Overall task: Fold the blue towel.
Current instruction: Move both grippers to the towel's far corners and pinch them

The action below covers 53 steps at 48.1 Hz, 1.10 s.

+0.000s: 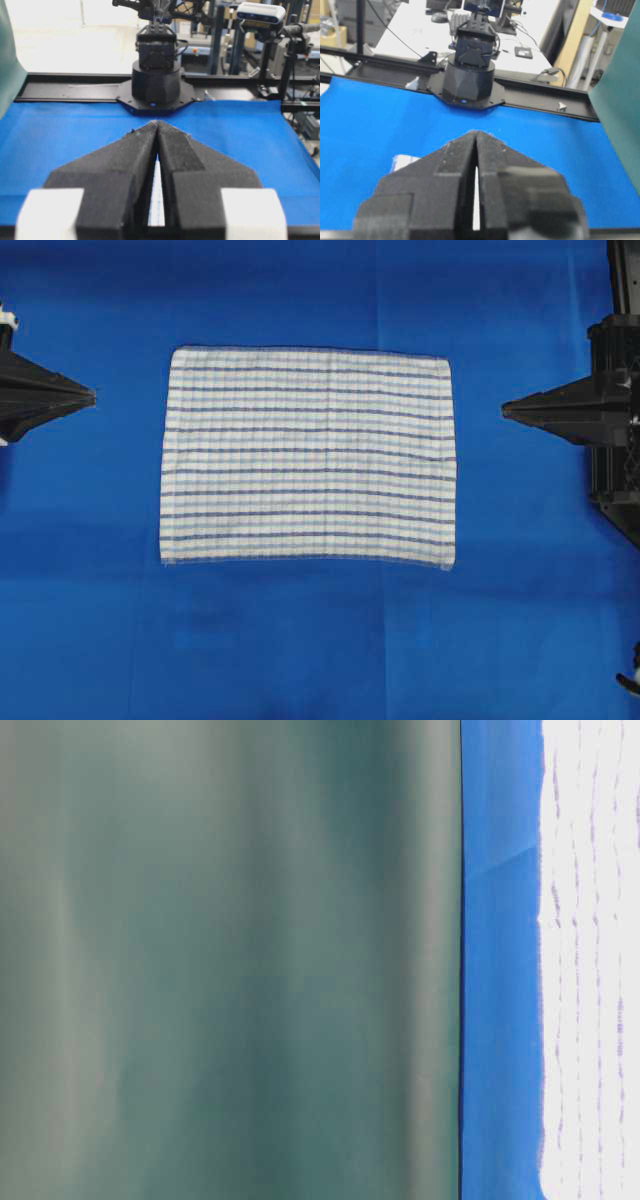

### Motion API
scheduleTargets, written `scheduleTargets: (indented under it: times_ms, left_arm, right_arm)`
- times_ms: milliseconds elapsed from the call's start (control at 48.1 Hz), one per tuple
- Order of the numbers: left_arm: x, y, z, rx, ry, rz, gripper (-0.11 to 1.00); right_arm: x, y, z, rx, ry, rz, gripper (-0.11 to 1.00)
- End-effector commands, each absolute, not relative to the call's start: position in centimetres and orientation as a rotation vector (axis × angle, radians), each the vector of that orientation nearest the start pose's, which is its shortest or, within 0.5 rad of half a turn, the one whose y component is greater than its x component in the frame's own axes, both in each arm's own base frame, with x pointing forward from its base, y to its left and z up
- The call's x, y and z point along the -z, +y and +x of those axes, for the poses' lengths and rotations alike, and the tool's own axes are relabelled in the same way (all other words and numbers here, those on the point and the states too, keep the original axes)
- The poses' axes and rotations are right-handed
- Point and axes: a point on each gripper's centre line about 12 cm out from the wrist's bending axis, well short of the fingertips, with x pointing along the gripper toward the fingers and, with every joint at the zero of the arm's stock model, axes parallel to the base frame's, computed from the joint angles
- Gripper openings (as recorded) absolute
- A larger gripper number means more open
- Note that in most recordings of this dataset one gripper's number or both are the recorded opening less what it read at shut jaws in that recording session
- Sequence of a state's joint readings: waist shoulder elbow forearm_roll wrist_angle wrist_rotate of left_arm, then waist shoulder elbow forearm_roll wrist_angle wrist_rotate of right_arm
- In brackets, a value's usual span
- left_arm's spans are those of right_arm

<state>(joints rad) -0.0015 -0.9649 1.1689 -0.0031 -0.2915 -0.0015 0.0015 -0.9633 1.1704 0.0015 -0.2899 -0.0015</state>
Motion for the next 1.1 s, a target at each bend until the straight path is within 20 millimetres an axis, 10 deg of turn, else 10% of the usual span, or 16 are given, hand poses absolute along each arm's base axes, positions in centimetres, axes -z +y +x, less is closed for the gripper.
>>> scheduleTargets:
  times_ms: [0,561,873,1081]
  left_arm:
    - [-29.8,0.1,20.2,-0.011,-0.078,-0.042,0.0]
    - [-25.1,5.5,22.3,-0.251,0.132,-0.047,0.01]
    - [-19.6,8.1,24.0,-0.333,0.347,-0.084,0.73]
    - [-15.3,10.3,24.9,-0.4,0.46,-0.118,0.67]
  right_arm:
    - [-30.1,-0.1,20.1,0.007,-0.092,0.007,0.0]
    - [-26.7,-5.2,22.2,0.241,0.148,0.088,0.02]
    - [-21.6,-8.4,23.7,0.367,0.346,0.165,0.69]
    - [-17.2,-10.8,24.4,0.455,0.463,0.221,0.7]
